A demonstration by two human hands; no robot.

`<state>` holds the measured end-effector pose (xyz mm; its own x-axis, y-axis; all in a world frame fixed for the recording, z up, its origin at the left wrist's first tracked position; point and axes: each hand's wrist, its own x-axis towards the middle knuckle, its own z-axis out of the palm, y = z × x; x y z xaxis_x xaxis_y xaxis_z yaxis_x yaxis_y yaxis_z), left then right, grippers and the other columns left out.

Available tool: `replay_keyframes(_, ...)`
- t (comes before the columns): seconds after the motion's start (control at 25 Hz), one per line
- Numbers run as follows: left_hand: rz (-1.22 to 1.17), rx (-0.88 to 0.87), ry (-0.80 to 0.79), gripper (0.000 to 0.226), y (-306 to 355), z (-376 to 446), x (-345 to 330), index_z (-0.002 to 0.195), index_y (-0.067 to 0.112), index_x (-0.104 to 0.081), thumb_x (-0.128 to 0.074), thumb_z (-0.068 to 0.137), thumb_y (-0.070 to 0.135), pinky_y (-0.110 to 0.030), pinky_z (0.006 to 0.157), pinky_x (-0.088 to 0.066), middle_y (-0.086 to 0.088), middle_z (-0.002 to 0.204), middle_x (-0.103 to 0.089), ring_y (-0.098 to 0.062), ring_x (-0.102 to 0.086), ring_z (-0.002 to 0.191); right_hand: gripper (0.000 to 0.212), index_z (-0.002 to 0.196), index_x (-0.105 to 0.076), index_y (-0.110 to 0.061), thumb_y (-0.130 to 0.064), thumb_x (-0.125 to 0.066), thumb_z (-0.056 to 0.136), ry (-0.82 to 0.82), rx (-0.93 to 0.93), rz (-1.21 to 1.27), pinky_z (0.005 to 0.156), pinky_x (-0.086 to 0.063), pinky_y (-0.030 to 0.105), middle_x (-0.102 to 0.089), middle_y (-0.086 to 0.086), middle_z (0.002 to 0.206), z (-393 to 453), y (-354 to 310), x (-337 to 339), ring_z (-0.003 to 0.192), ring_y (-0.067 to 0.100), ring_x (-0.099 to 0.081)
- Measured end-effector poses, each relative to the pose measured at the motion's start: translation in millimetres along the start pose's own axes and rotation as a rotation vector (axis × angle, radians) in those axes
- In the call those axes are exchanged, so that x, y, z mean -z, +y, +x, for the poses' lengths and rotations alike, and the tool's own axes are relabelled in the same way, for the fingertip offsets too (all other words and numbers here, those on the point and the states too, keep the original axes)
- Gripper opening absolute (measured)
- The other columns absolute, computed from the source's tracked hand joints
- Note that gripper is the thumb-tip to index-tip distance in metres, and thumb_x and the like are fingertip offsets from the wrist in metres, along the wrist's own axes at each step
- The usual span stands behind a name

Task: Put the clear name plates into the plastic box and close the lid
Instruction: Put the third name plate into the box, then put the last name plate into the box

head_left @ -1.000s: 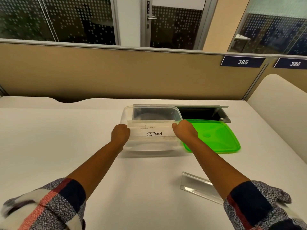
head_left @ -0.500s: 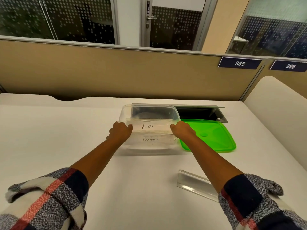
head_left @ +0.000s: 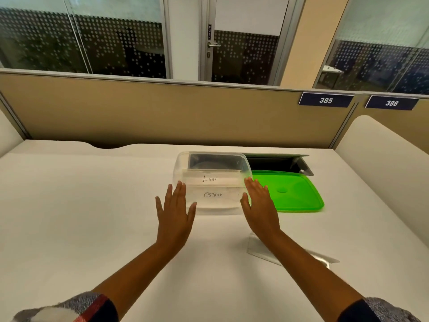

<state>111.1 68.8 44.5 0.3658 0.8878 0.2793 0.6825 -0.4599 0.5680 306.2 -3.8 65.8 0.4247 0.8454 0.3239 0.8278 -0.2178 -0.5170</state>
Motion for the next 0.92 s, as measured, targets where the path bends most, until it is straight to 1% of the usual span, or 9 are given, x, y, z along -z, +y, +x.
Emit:
replay_keyframes(0.04, 0.026, -0.010, -0.035, 0.071, -1, -16, -4, 0.144, 0.017, -0.011, -0.006, 0.086, 0.057, -0.043, 0.115, 0.011, -0.002, 0.156, -0.014, -0.019, 0.000, 0.145, 0.044, 0.139, -0.038, -0.010, -0.015, -0.043, 0.095, -0.002, 0.025, -0.003, 0.117, -0.007, 0.029, -0.038, 0.008, 0.148, -12, 0, -1, 0.142, 0.022, -0.027)
replay_keyframes(0.16, 0.086, 0.002, -0.110, 0.069, -8, -55, -14, 0.144, 0.018, -0.006, -0.007, 0.087, 0.056, -0.042, 0.117, 0.010, 0.002, 0.156, -0.003, -0.014, 0.007, 0.144, 0.045, 0.136, -0.041, -0.006, -0.012, -0.048, 0.093, -0.025, 0.112, -0.048, 0.116, -0.010, 0.034, -0.042, 0.012, 0.145, -49, 1, -5, 0.139, 0.027, -0.031)
replay_keyframes(0.24, 0.095, -0.012, -0.148, 0.081, -14, -77, -17, 0.144, 0.018, -0.006, 0.006, 0.079, 0.064, -0.039, 0.116, 0.008, 0.008, 0.150, 0.006, -0.013, 0.009, 0.142, 0.044, 0.134, -0.044, -0.003, -0.009, -0.051, 0.090, -0.024, 0.160, -0.077, 0.115, -0.015, 0.041, -0.047, 0.014, 0.141, -72, 3, -8, 0.136, 0.031, -0.037)
replay_keyframes(0.4, 0.098, -0.016, -0.207, 0.063, -26, -106, -17, 0.144, 0.017, -0.006, -0.021, 0.092, 0.048, -0.034, 0.118, 0.000, 0.008, 0.149, 0.010, -0.015, 0.006, 0.144, 0.045, 0.132, -0.047, -0.002, -0.004, -0.053, 0.087, -0.005, 0.148, -0.059, 0.113, -0.021, 0.045, -0.051, 0.013, 0.137, -112, 10, -14, 0.133, 0.032, -0.040)
replay_keyframes(0.48, 0.098, -0.029, -0.218, 0.077, -30, -114, -14, 0.144, 0.016, -0.007, -0.005, 0.083, 0.063, -0.031, 0.117, -0.002, 0.008, 0.149, 0.009, -0.013, 0.007, 0.143, 0.045, 0.131, -0.048, -0.003, -0.008, -0.054, 0.087, -0.061, 0.179, -0.070, 0.112, -0.021, 0.045, -0.051, 0.011, 0.138, -130, 14, -21, 0.134, 0.031, -0.040)
replay_keyframes(0.56, 0.106, -0.024, -0.240, 0.101, -36, -121, -11, 0.144, 0.015, -0.007, 0.017, 0.066, 0.075, -0.030, 0.117, -0.006, 0.005, 0.153, 0.003, -0.014, 0.003, 0.144, 0.046, 0.136, -0.043, -0.009, -0.017, -0.051, 0.091, -0.181, 0.180, -0.065, 0.115, -0.016, 0.036, -0.043, 0.006, 0.145, -145, 17, -28, 0.139, 0.025, -0.032)
replay_keyframes(0.68, 0.125, 0.000, -0.260, 0.108, -43, -130, -13, 0.145, 0.015, -0.005, 0.023, 0.060, 0.076, -0.029, 0.117, -0.008, -0.002, 0.157, -0.006, -0.017, -0.005, 0.145, 0.052, 0.144, -0.026, -0.021, -0.036, -0.039, 0.096, -0.334, 0.127, -0.040, 0.115, -0.008, 0.019, -0.023, -0.006, 0.155, -159, 24, -38, 0.144, 0.009, -0.014)
replay_keyframes(0.8, 0.199, -0.027, -0.285, 0.104, -48, -132, -18, 0.145, 0.018, -0.005, 0.025, 0.062, 0.073, -0.030, 0.117, -0.007, -0.001, 0.157, -0.004, -0.019, -0.007, 0.145, 0.054, 0.146, -0.017, -0.021, -0.039, -0.032, 0.098, -0.400, 0.154, -0.145, 0.115, 0.003, 0.019, -0.013, -0.004, 0.157, -162, 25, -43, 0.145, 0.008, -0.006)
replay_keyframes(0.92, 0.299, -0.073, -0.298, 0.084, -49, -132, -23, 0.144, 0.024, -0.008, 0.015, 0.074, 0.063, -0.033, 0.117, -0.005, 0.003, 0.156, -0.001, -0.020, -0.003, 0.145, 0.055, 0.147, -0.011, -0.020, -0.039, -0.028, 0.098, -0.417, 0.157, -0.231, 0.116, 0.007, 0.025, -0.007, -0.004, 0.158, -162, 24, -45, 0.146, 0.010, -0.002)
